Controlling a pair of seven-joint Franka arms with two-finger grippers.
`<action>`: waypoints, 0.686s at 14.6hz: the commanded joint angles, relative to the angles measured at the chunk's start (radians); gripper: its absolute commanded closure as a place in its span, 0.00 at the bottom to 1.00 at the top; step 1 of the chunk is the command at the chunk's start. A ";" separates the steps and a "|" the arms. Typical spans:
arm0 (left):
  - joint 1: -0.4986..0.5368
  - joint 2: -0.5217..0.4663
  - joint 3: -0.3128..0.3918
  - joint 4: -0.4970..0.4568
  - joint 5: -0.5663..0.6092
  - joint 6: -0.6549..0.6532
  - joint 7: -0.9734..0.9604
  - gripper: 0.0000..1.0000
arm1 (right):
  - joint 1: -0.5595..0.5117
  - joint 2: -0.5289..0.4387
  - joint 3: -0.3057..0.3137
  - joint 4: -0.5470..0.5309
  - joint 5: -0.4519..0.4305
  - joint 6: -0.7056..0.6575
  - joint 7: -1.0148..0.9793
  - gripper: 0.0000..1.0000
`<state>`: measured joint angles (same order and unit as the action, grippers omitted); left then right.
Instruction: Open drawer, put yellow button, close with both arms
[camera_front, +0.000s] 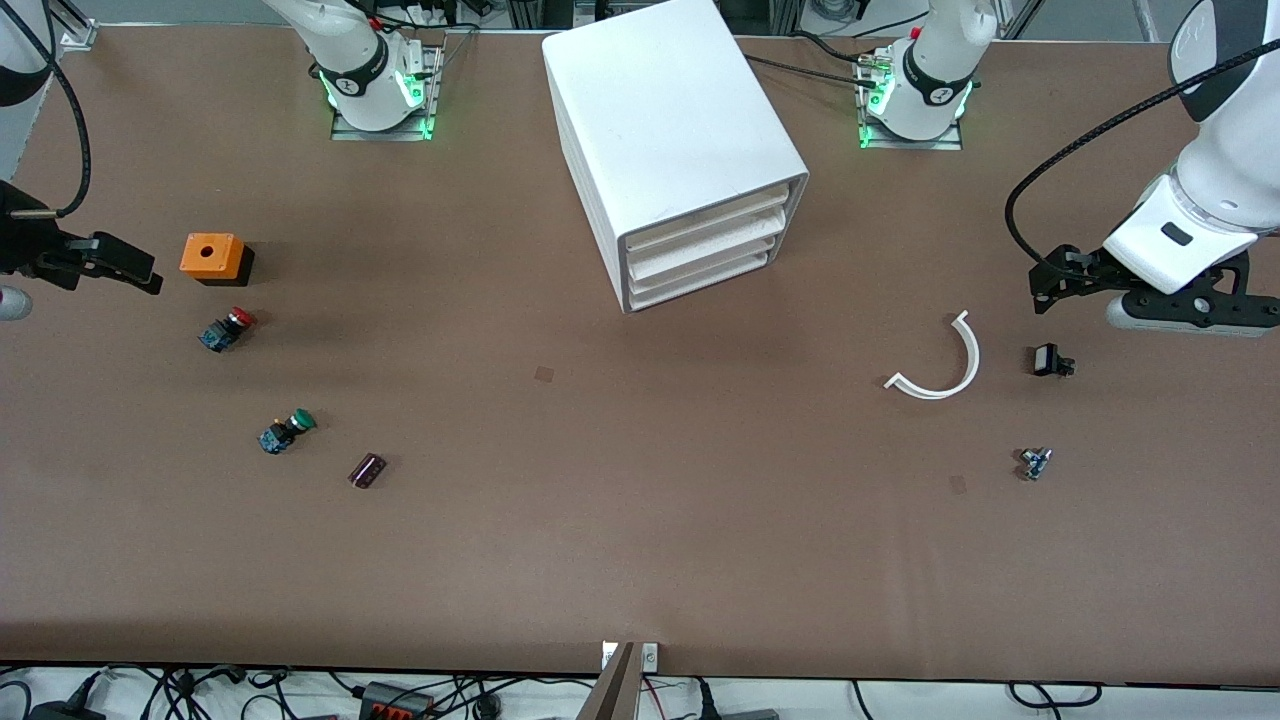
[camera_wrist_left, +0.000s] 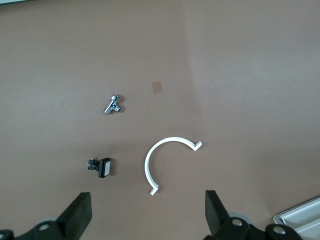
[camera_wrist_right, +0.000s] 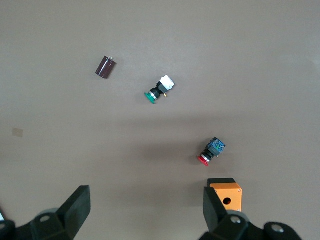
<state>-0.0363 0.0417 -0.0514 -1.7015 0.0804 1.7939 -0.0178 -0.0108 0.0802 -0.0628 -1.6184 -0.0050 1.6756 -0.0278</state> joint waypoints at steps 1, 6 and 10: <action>0.000 -0.017 0.002 -0.018 -0.016 0.007 -0.011 0.00 | -0.017 -0.002 0.004 -0.003 -0.010 0.006 -0.018 0.00; 0.001 -0.020 0.004 -0.018 -0.016 -0.002 -0.010 0.00 | -0.015 -0.002 0.004 -0.003 -0.010 0.007 -0.015 0.00; 0.001 -0.020 0.004 -0.018 -0.016 -0.008 -0.011 0.00 | -0.014 -0.002 0.004 -0.003 -0.009 0.006 -0.017 0.00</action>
